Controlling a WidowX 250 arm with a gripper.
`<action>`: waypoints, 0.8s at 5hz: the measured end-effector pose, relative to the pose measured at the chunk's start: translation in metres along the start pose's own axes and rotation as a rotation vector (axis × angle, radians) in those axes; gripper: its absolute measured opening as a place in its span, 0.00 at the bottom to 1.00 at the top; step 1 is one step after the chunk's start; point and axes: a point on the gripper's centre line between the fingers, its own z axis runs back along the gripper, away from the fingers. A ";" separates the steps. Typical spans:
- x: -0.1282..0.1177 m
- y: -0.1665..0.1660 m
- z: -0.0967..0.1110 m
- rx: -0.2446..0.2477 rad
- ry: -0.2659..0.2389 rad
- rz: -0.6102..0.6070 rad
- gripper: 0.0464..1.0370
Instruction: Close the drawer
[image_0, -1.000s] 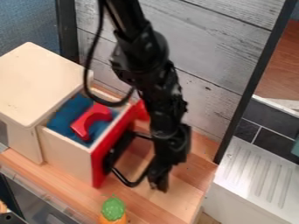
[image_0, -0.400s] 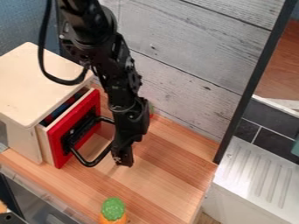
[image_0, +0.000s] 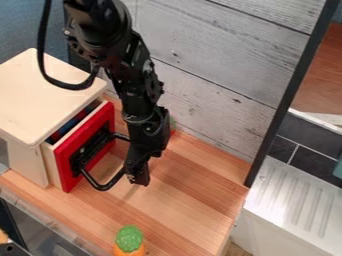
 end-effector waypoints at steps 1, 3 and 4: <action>-0.003 -0.001 0.002 -0.028 0.023 0.035 0.96; -0.046 -0.018 0.015 -0.113 0.238 0.209 0.96; -0.059 -0.018 0.018 -0.137 0.349 0.247 0.96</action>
